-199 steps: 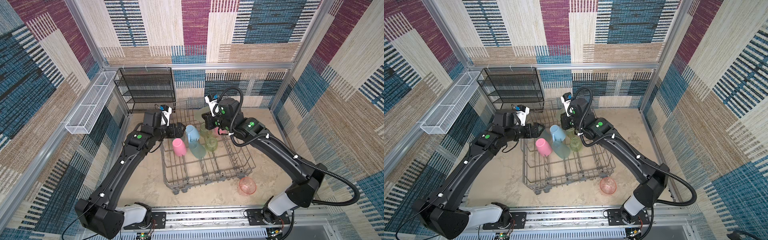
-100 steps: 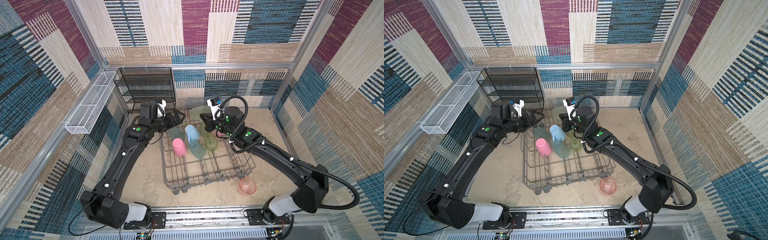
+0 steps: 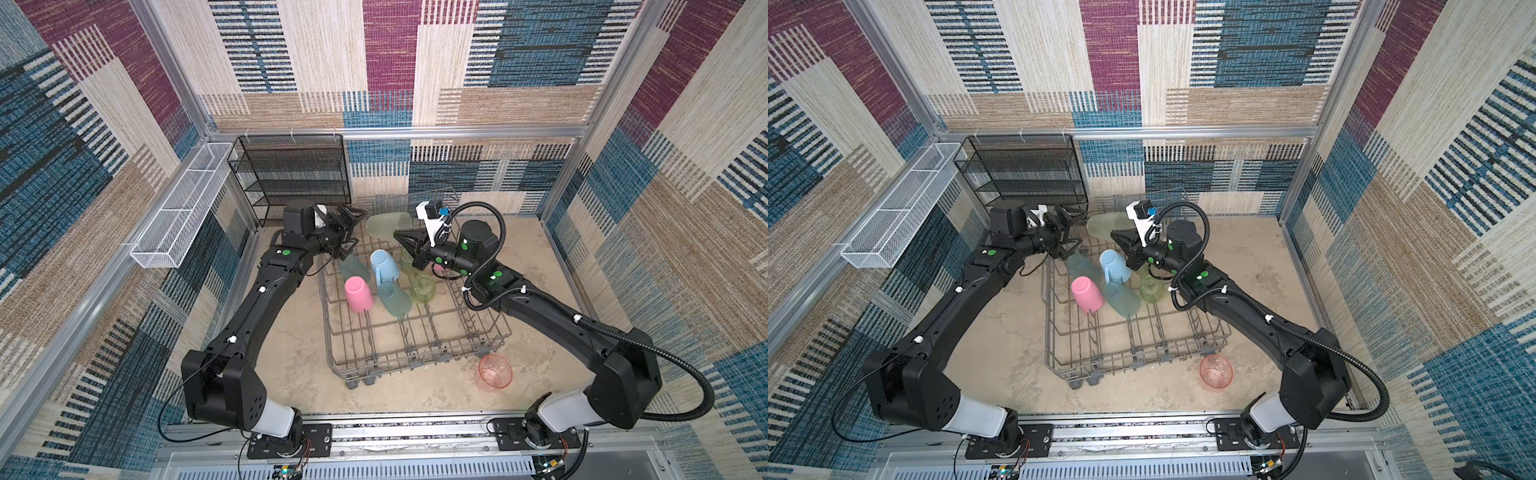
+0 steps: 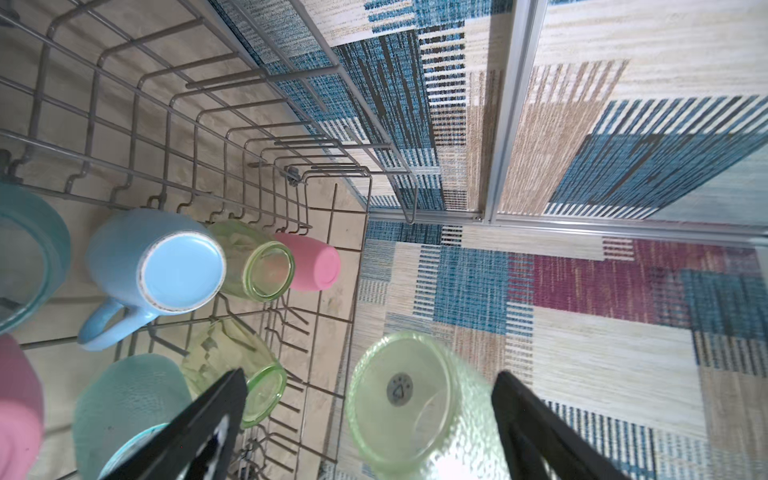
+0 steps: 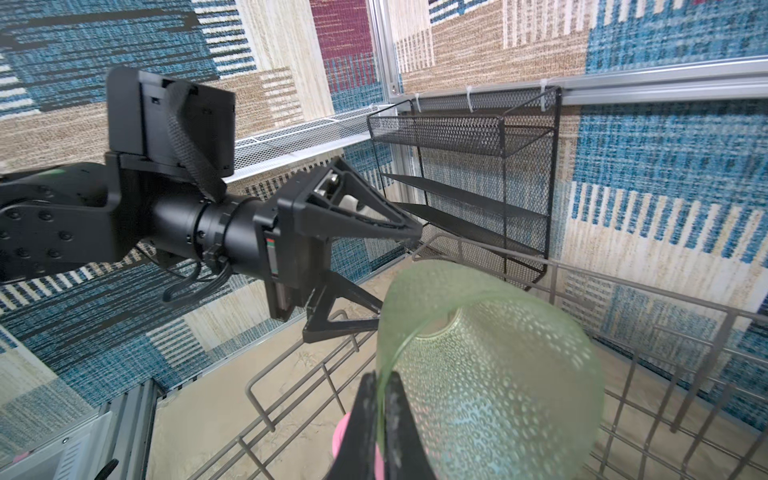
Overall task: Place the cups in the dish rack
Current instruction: 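Hold the cup near the rack's far edge while the left gripper approaches it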
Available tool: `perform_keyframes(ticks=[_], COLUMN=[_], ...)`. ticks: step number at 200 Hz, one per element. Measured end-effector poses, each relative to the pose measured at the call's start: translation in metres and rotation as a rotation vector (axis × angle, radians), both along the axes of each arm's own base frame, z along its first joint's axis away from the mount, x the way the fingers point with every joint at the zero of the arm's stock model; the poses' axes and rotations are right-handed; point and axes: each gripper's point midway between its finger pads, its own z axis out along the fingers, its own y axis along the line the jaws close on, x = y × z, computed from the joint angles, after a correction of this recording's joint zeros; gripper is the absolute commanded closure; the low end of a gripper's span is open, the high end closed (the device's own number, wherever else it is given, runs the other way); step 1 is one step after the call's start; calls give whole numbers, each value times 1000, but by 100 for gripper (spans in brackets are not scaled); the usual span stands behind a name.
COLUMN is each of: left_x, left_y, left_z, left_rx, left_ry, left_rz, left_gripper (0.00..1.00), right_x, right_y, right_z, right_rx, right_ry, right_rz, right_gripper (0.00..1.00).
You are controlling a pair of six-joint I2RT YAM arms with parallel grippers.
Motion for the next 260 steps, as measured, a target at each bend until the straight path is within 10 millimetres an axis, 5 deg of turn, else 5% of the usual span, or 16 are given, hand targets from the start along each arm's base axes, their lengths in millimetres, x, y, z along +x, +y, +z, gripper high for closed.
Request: perform_keyframes(ticks=[73, 199, 260], left_x=[4, 4, 9], left_y=[-5, -33, -39], left_z=[1, 1, -5], left_rx=[-223, -392, -409], left_ry=[63, 122, 135], left_rz=[110, 150, 145], left_gripper=[8, 14, 31], right_x=[-8, 3, 3], right_y=[4, 14, 15], right_z=[8, -9, -10], right_rx=[39, 38, 36], right_ry=[-63, -48, -46], right_rz=[56, 71, 72], right_gripper=[100, 100, 100])
